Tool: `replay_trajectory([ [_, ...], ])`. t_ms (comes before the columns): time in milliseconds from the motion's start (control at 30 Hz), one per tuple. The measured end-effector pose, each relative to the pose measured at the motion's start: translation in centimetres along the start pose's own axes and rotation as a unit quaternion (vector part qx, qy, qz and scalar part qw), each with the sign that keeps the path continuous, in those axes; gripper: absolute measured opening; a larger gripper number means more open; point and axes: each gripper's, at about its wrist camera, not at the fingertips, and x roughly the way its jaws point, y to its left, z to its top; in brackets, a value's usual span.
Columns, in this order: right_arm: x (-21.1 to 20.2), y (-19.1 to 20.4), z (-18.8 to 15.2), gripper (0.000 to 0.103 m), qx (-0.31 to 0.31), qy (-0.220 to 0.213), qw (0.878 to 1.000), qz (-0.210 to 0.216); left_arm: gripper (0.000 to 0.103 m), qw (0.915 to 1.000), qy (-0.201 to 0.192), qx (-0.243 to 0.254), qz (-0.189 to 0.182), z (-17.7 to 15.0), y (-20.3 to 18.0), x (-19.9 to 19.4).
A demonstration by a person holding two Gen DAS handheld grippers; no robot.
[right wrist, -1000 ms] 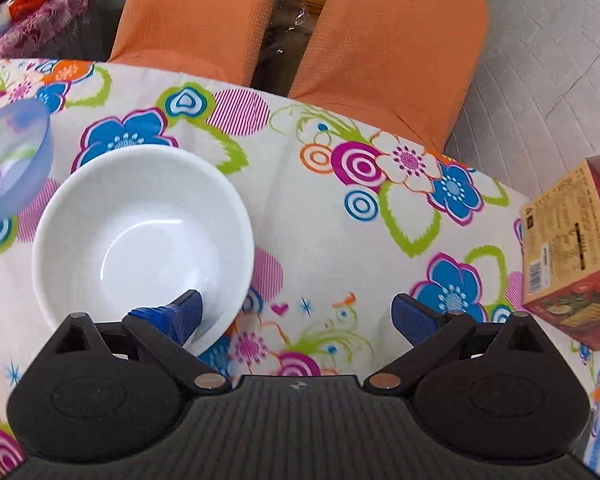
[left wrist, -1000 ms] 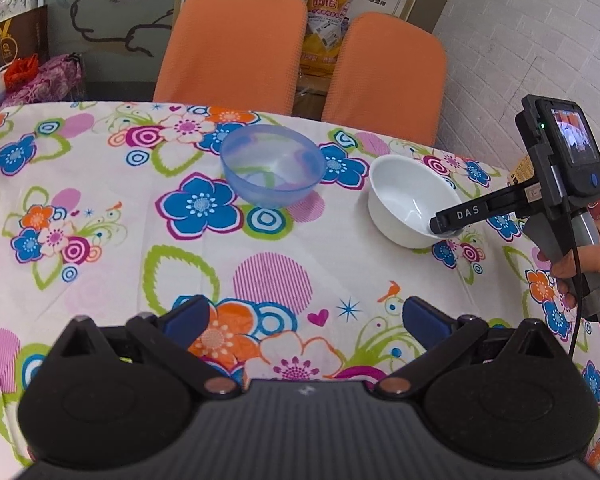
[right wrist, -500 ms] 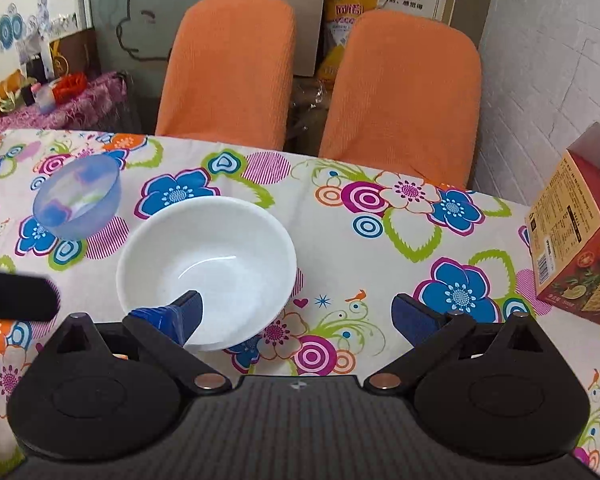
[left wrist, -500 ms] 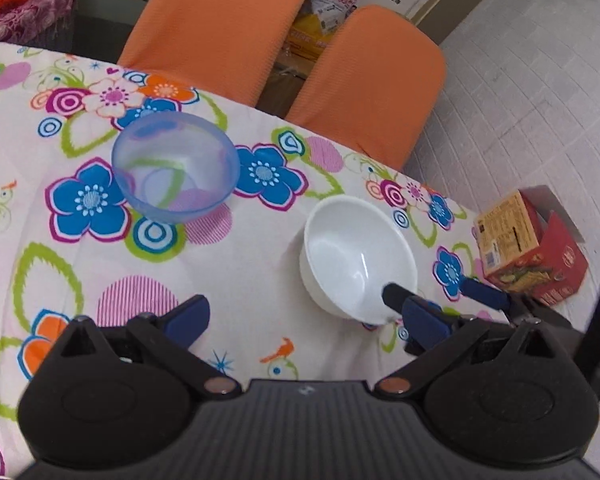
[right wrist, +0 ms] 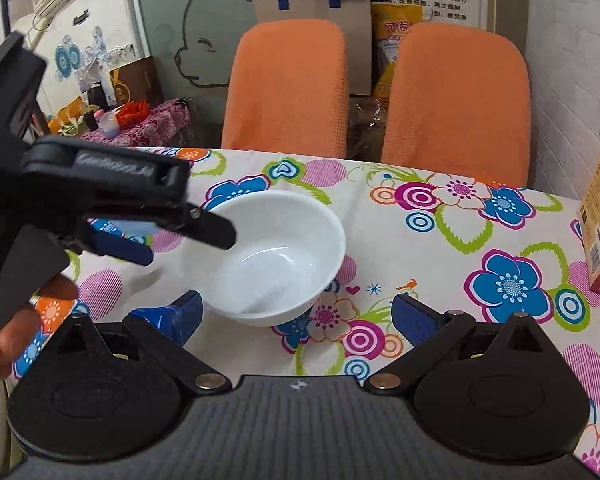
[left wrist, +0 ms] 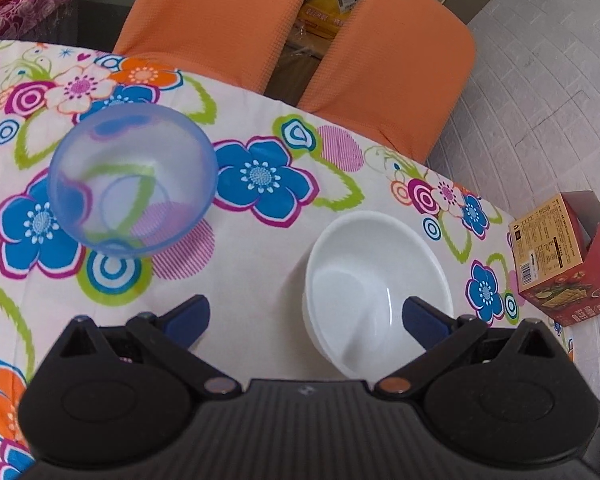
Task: Organize plates and bowls
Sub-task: 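Grasp the white bowl rim with both grippers and lift it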
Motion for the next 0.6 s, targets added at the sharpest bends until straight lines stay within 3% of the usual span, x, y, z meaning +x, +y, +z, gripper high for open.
replay_trajectory([
  [100,0.8,0.9,-0.2,0.089,-0.02,0.008,1.0,0.011,0.102,1.0,0.001,0.003,0.002,0.2,-0.6,0.5],
  [200,2.6,1.0,-0.3,0.089,-0.035,0.018,0.999,-0.012,0.102,1.0,0.002,0.007,0.002,0.3,-1.1,0.9],
  [433,6.0,0.8,0.1,0.089,-0.025,0.032,0.999,-0.016,0.102,0.9993,0.005,0.036,0.005,0.5,-3.2,2.7],
  [600,6.2,0.8,-0.7,0.091,-0.042,0.019,0.999,-0.017,0.09,0.9987,0.016,0.047,0.008,0.6,-3.0,3.8],
])
